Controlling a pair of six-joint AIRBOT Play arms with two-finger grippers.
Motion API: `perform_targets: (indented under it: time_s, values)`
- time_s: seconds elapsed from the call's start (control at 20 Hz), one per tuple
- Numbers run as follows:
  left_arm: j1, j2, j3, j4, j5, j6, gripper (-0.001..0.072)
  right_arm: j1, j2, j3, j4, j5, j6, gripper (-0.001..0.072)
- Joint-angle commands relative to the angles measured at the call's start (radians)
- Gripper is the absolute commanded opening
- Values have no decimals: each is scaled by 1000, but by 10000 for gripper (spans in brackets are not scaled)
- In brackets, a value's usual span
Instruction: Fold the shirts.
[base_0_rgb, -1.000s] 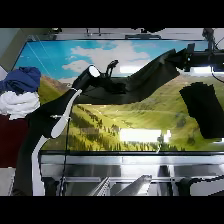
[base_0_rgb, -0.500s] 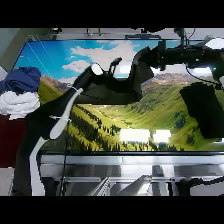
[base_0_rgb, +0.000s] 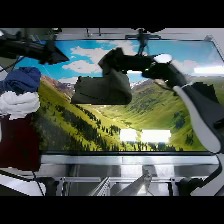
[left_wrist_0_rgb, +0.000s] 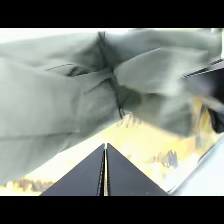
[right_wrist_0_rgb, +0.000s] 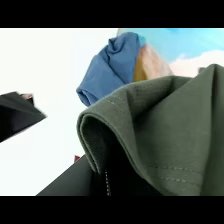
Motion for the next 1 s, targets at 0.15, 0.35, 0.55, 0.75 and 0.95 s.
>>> perform_targets:
  time_s: [0.15, 0.35, 0.55, 0.75, 0.95]
  values:
    - [129, 89, -254, -67, -1, 130, 6, 283, -304, 160, 475, -327, -428, 40]
    - [130, 90, -346, -137, 22, 167, 6, 341, -415, 283, 750, -253, -726, 568]
    - [132, 93, -351, -171, 19, 167, 6, 249, -377, 283, 650, 17, -653, 197]
    - [134, 112, -352, -171, -1, 166, 6, 37, -272, 283, 83, 173, -162, 12]
    - [134, 163, -378, -171, -26, 169, 6, -174, -115, 282, -503, 389, 256, 11]
